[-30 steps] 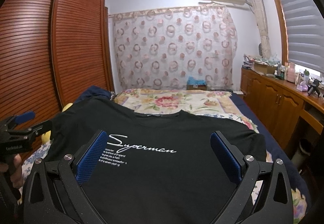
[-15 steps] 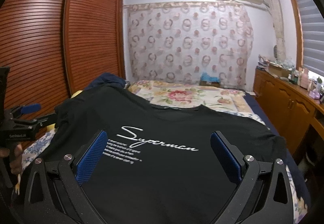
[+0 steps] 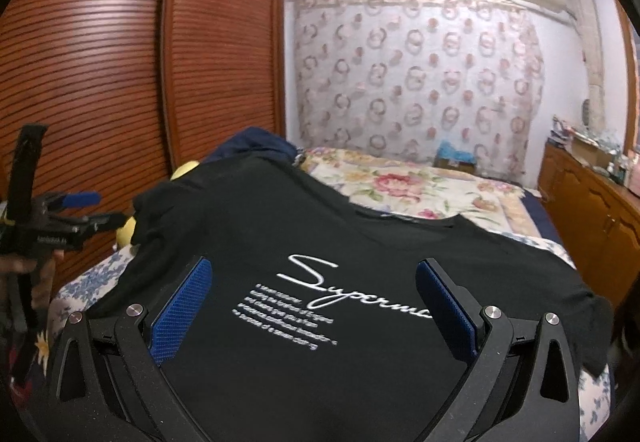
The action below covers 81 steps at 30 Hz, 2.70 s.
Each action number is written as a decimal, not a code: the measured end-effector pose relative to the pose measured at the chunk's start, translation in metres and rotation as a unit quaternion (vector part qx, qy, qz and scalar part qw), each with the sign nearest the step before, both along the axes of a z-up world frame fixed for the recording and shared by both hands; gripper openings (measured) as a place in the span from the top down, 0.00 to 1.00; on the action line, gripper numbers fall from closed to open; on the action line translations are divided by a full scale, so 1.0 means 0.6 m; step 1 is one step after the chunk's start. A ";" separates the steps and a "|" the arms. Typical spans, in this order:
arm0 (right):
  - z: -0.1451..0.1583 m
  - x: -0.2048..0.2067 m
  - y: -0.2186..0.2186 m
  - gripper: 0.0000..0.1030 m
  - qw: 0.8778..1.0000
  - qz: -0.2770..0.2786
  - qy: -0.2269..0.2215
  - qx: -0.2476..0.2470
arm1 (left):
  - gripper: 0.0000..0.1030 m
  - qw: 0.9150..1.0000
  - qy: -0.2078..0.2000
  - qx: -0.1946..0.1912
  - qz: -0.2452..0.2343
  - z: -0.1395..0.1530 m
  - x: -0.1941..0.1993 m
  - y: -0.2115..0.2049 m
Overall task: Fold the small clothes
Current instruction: 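Grasp the side edge of the black T-shirt with the left gripper, then fold the held side over toward the shirt's center, then open the left gripper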
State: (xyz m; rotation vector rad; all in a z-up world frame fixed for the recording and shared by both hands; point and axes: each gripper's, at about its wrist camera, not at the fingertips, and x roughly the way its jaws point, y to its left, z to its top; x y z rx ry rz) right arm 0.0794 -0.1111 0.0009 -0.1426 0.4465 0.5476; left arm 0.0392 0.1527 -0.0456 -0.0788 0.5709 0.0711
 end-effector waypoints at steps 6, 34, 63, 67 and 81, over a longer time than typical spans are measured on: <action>-0.014 0.021 0.029 0.00 1.000 0.021 0.019 -0.005 | 0.05 0.999 0.016 -0.030 -0.005 -0.006 0.032 0.050; -0.031 0.008 0.021 0.00 0.999 0.029 0.036 -0.001 | 0.96 0.998 0.054 -0.025 0.002 -0.020 0.090 0.117; -0.032 0.015 -0.014 0.00 0.999 0.010 0.038 0.014 | 1.00 0.999 0.012 -0.012 -0.035 0.037 0.050 0.043; -0.033 0.018 -0.022 0.00 0.999 0.007 0.037 0.015 | 1.00 0.999 -0.004 -0.001 -0.034 0.064 0.050 0.040; -0.032 0.018 -0.008 0.00 0.999 0.016 0.046 0.008 | 0.86 0.993 0.106 -0.042 -0.011 -0.053 0.052 0.080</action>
